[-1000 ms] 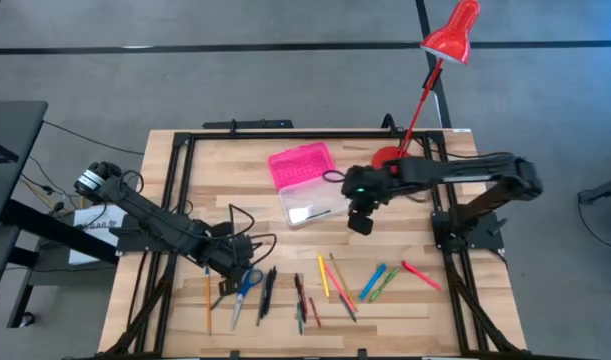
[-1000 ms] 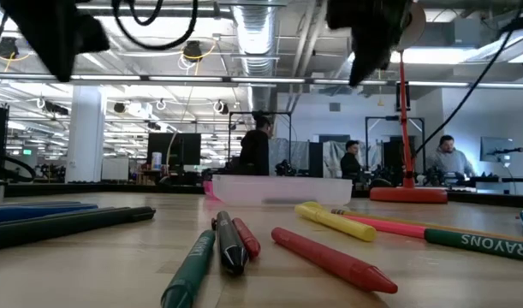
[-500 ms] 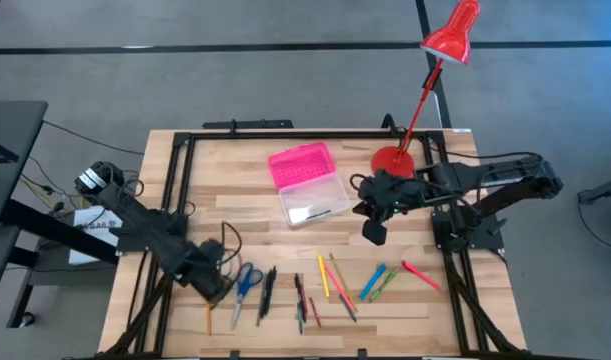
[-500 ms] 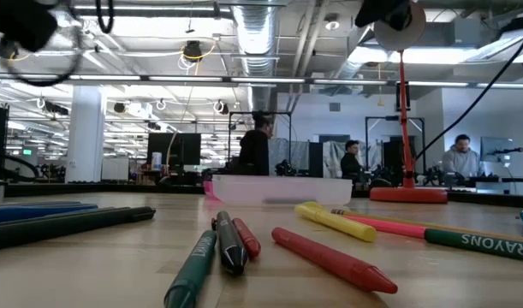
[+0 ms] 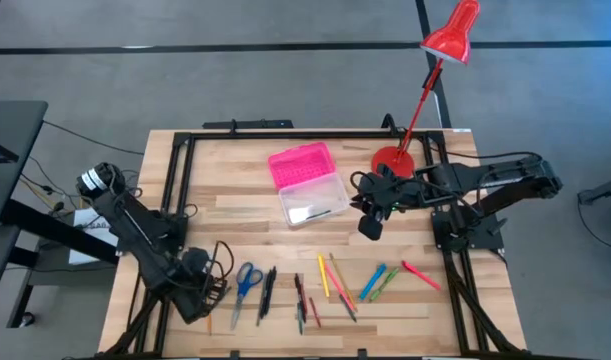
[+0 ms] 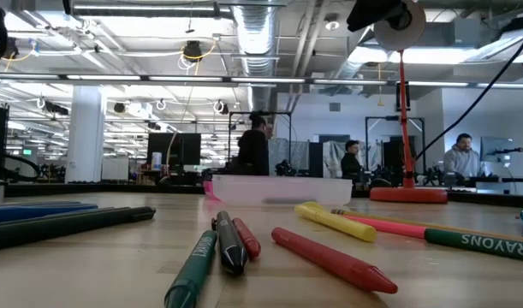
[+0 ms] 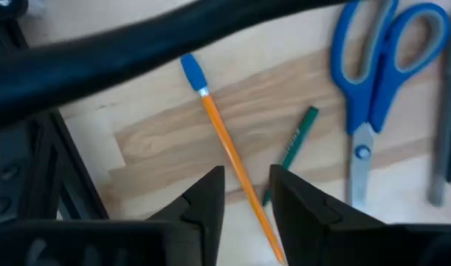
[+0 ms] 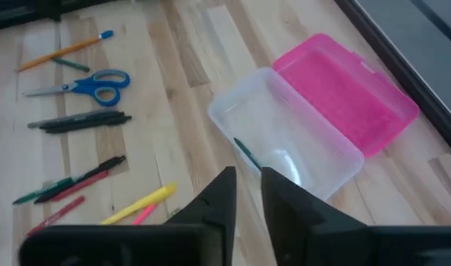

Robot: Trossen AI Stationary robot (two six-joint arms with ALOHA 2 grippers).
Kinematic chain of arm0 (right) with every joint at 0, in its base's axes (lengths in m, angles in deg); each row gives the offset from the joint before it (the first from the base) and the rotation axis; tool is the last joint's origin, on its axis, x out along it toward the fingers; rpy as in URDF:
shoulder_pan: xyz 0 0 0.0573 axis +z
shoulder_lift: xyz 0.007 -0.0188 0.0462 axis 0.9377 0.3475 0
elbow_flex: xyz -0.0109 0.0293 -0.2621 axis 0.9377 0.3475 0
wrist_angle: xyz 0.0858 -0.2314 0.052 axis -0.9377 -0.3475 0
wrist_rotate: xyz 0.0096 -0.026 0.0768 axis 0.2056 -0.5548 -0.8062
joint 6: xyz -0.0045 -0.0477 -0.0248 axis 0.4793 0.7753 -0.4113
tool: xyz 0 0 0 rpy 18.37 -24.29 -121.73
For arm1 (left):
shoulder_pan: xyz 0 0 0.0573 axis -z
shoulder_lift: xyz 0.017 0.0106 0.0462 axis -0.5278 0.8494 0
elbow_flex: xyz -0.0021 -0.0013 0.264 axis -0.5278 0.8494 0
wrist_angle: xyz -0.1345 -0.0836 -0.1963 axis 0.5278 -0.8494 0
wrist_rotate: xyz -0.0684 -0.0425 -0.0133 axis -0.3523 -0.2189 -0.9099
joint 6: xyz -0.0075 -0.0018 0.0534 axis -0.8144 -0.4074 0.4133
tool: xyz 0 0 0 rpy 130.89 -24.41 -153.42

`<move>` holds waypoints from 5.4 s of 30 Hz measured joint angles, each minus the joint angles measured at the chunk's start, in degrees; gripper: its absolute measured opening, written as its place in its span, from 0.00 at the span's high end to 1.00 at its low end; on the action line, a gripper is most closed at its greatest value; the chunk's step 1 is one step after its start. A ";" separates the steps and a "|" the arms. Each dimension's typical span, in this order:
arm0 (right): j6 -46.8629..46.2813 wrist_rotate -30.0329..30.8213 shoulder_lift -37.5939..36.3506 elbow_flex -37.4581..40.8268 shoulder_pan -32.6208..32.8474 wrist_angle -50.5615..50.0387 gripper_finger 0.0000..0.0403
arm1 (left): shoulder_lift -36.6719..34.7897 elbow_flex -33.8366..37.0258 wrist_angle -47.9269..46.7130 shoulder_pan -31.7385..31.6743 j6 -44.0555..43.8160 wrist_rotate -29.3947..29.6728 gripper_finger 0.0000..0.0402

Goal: Pick & place school supplies into a supply box
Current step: Put the orange pencil into the pink supply box

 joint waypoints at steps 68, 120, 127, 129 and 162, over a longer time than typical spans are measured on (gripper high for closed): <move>2.90 -0.16 0.04 0.00 -0.78 2.69 0.78 | 17.51 3.23 13.20 -15.00 45.02 -7.90 0.98; -6.21 0.01 0.07 0.00 2.96 2.27 0.78 | 2.62 -1.84 51.62 -63.21 110.09 2.44 1.00; -7.77 -0.02 0.45 0.04 3.67 2.09 0.78 | 14.22 -11.24 51.55 -64.02 112.81 -4.84 1.00; -8.54 0.17 0.39 0.04 4.29 2.05 0.78 | 17.55 -14.35 50.92 -63.56 113.44 -6.22 1.00; -18.63 7.71 0.37 0.04 14.73 -2.47 0.78 | 31.34 -26.51 30.64 -64.26 116.76 -5.86 0.89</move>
